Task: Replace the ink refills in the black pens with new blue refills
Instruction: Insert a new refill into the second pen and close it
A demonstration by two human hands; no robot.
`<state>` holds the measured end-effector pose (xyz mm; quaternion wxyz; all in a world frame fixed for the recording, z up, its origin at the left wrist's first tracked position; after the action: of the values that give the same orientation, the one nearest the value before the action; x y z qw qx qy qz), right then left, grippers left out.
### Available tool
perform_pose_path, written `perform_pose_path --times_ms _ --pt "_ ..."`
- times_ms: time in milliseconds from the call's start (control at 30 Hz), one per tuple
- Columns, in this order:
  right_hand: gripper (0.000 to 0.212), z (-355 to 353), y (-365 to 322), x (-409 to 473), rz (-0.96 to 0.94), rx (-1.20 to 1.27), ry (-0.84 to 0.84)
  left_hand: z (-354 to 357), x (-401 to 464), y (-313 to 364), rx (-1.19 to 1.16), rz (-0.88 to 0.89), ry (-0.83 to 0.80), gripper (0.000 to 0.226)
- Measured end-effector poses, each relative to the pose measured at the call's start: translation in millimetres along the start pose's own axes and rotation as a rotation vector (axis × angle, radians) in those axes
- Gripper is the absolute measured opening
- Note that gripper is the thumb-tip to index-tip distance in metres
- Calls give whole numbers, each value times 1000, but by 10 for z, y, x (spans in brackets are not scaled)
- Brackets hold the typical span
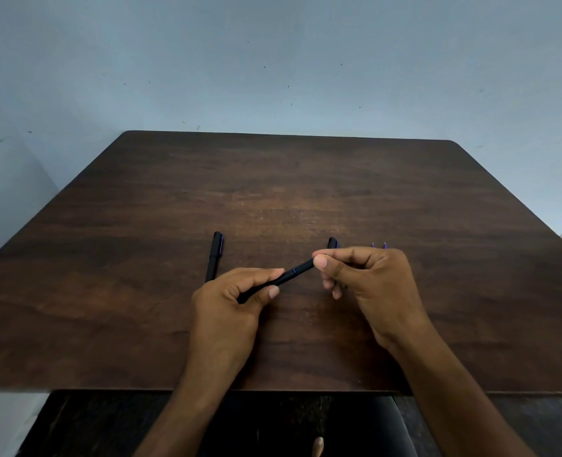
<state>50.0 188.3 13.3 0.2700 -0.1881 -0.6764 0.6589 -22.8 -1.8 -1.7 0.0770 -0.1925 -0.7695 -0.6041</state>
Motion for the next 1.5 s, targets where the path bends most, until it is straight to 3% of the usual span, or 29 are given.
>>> perform_pose_path --times_ms 200,400,467,700,1000,1133,1200,1333,1500 --pt "24 19 74 -55 27 21 69 -4 -1 -31 9 -39 1 34" --pt "22 18 -31 6 81 14 -88 10 -12 -53 -12 -32 6 36" --pt "20 -36 -119 60 82 -85 -121 6 -9 -59 -29 -36 27 37" --pt "6 -135 -294 439 -84 -739 33 18 -5 -47 -32 -52 27 34" --pt "36 86 -70 709 99 -1027 47 20 -9 -40 -3 -45 12 31" --pt "37 158 -31 711 231 -1136 -47 22 -6 -36 -4 -30 13 33" --pt "31 140 -31 727 244 -1110 -53 24 -5 -35 8 -20 15 33" --pt "14 21 -46 654 265 -812 0 20 -10 -30 -3 -23 7 33" --pt "16 -125 21 489 271 -364 45 14 -15 -18 16 -18 7 33"
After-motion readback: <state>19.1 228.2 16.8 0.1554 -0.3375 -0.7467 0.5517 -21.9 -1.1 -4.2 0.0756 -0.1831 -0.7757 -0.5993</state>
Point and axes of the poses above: each hand's wrist, its own x-axis towards the middle knuckle, its own z-axis out of the palm, y = z × x, the point moved 5 cm from there along x, towards the middle knuckle, and after that the axes turned 8 degrees about y, right-handed, at the moved point
